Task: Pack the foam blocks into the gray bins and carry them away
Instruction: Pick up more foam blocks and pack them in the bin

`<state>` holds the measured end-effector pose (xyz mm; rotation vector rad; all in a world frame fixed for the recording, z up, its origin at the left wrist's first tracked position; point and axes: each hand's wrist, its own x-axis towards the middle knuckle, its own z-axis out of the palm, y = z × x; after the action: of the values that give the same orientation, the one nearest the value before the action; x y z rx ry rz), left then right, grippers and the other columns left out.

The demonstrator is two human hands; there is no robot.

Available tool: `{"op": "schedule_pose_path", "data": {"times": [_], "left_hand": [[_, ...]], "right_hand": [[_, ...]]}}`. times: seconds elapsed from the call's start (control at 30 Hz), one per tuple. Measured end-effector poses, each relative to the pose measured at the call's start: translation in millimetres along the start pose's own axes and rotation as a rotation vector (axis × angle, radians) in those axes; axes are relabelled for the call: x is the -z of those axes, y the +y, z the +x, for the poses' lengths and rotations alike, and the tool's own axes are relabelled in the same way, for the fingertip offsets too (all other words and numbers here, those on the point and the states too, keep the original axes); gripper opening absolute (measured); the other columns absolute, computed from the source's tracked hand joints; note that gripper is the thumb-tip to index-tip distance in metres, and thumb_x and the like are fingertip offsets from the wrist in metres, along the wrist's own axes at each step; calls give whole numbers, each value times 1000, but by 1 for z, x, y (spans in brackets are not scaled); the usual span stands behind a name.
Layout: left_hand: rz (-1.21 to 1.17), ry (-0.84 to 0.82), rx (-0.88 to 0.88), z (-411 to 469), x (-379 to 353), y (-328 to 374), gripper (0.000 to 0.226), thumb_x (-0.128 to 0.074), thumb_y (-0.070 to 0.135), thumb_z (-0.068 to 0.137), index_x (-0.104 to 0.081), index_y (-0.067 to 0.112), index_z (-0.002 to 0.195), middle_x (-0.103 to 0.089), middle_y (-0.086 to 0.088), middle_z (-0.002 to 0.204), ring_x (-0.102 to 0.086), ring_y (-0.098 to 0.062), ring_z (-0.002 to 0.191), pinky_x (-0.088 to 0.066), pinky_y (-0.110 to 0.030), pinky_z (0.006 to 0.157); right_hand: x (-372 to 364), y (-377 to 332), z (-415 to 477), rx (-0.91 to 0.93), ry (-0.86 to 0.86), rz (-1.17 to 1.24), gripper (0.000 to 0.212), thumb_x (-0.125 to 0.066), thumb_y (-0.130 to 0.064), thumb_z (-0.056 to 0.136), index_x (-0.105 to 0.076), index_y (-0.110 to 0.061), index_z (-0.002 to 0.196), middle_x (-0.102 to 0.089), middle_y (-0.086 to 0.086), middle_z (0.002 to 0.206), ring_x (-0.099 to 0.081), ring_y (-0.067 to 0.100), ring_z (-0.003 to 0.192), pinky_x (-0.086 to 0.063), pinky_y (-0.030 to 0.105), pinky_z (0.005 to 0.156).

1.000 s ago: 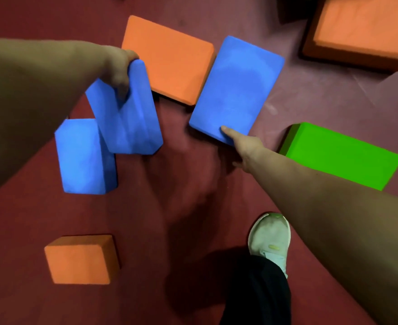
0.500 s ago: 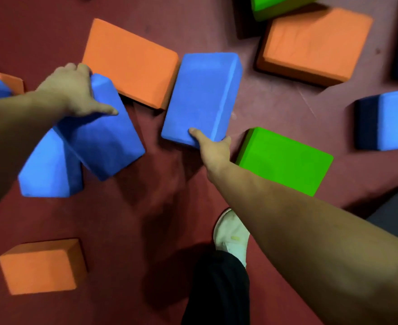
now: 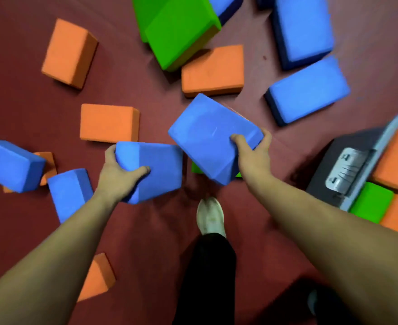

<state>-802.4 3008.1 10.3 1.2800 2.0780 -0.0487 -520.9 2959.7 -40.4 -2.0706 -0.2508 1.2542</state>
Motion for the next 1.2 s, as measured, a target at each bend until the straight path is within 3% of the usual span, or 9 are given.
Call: {"op": "schedule_pose_path", "data": {"times": [0.13, 0.37, 0.47, 0.53, 0.7, 0.77, 0.83, 1.0, 1.2], "left_hand": [[-89, 146, -105, -89, -20, 82, 90, -83, 43, 73, -30, 30, 145, -57, -7, 135, -57, -30, 119, -42, -36, 91], [-236, 175, -300, -251, -91, 215, 87, -76, 66, 62, -47, 21, 130, -60, 4, 123, -59, -18, 111, -47, -38, 91], [-264, 143, -343, -314, -129, 264, 80, -80, 56, 70, -44, 16, 129, -57, 4, 119, -57, -19, 111, -44, -35, 87], [-254, 103, -378, -353, -158, 295, 78, -80, 53, 73, -42, 15, 130, -55, 5, 119, -55, -17, 109, -41, -32, 84], [-231, -65, -474, -426, -231, 348, 81, -79, 43, 78, -36, 9, 138, -51, 4, 125, -51, -9, 109, -39, -24, 88], [-214, -135, -513, -448, -260, 359, 81, -80, 42, 78, -35, 9, 137, -50, 2, 128, -51, -11, 114, -38, -23, 91], [-180, -197, -534, -469, -291, 364, 77, -82, 41, 77, -36, 13, 133, -48, 4, 125, -50, -12, 113, -36, -21, 90], [-66, -322, -512, -497, -369, 346, 83, -79, 39, 80, -32, 7, 142, -47, -4, 131, -49, -19, 121, -36, -25, 96], [63, -286, -391, -482, -428, 305, 94, -82, 50, 72, -36, 6, 141, -52, -11, 133, -51, -28, 121, -43, -37, 98]], "right_hand": [[111, -23, -10, 122, 10, 111, 66, -71, -40, 84, -38, -22, 138, -60, 1, 126, -59, 19, 113, -45, 36, 102], [338, -18, -52, 188, 27, 279, 78, -82, -29, 72, -36, -21, 134, -56, -6, 122, -60, -1, 103, -52, 22, 90], [431, -9, -66, 170, 11, 298, 79, -78, -32, 62, -34, -32, 127, -57, -9, 124, -61, 11, 113, -53, 45, 97], [490, 1, -70, 181, 23, 283, 80, -77, -26, 65, -32, -32, 132, -55, -11, 123, -60, 7, 111, -53, 47, 97], [602, 37, -75, 232, 205, 165, 102, -86, -18, 75, -20, -30, 152, -47, -25, 127, -52, -19, 94, -39, 1, 81], [635, 58, -75, 192, 263, 151, 111, -87, -21, 72, -13, -32, 154, -46, -27, 126, -52, -16, 103, -40, 2, 83], [659, 80, -78, 126, 280, 137, 112, -88, -25, 71, -13, -32, 155, -49, -17, 128, -55, 3, 109, -42, 20, 90], [667, 145, -70, -22, 295, 59, 96, -86, -42, 57, -41, -22, 140, -55, -2, 132, -55, 19, 118, -47, 38, 99], [622, 193, -41, -114, 239, -3, 90, -85, -45, 68, -36, -20, 139, -56, 4, 126, -56, 26, 114, -44, 34, 88]]}}
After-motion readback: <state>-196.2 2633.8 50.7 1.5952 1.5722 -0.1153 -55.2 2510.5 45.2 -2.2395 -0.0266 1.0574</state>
